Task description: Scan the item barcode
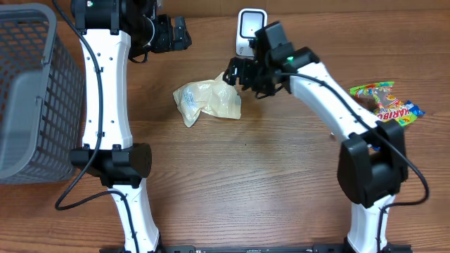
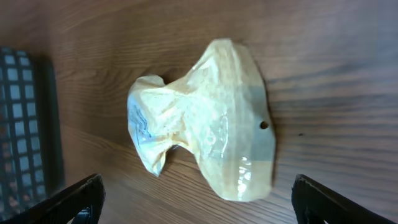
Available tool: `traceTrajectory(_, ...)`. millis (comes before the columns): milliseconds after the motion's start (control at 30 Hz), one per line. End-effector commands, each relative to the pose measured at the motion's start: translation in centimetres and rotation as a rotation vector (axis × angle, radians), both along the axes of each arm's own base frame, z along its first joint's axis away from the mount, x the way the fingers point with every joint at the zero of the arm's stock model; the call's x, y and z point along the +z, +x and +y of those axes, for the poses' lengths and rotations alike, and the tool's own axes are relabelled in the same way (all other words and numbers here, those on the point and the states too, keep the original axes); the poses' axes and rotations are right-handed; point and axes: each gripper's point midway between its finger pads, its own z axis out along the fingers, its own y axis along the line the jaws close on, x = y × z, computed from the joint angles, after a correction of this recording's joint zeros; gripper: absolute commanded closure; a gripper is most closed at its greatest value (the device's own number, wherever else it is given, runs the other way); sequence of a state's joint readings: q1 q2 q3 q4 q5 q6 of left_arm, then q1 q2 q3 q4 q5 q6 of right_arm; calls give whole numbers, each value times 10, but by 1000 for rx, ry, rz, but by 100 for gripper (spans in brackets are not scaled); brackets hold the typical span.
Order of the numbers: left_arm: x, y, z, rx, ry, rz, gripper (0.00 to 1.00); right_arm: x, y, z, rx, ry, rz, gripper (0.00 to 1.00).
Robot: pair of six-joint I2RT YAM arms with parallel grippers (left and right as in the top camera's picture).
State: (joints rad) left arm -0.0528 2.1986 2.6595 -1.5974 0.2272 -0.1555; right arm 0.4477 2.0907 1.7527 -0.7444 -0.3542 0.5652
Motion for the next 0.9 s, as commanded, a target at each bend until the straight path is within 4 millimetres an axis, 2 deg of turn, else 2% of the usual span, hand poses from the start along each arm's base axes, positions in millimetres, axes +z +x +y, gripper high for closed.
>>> traceTrajectory(0, 12, -5, -5, -7, -2, -27, 0, -18, 7, -1, -121, -25, 55, 3)
traceTrajectory(300, 12, -5, -5, -7, -2, -27, 0, -73, 1, 10, -133, -76, 101, 4)
traceTrajectory(400, 12, -5, -5, -7, -2, -27, 0, -87, -2, 14, -135, -84, 127, 8)
traceTrajectory(533, 12, -5, -5, -7, -2, -27, 0, -88, -3, 18, -147, -76, 132, 18)
traceTrajectory(733, 12, -5, -5, -7, -2, -27, 0, -100, -5, 30, -136, -94, 115, 18)
traceTrajectory(767, 12, -5, -5, -7, -2, -27, 0, -103, -5, 29, -144, -94, 121, 22)
traceTrajectory(800, 12, -5, -5, -7, -2, -27, 0, -104, -5, 29, -143, -97, 124, 34)
traceTrajectory(833, 12, -5, -5, -7, -2, -27, 0, -105, -6, 29, -143, -100, 127, 49)
traceTrajectory(867, 12, -5, -5, -7, -2, -27, 0, -106, -7, 27, -145, -105, 136, 69)
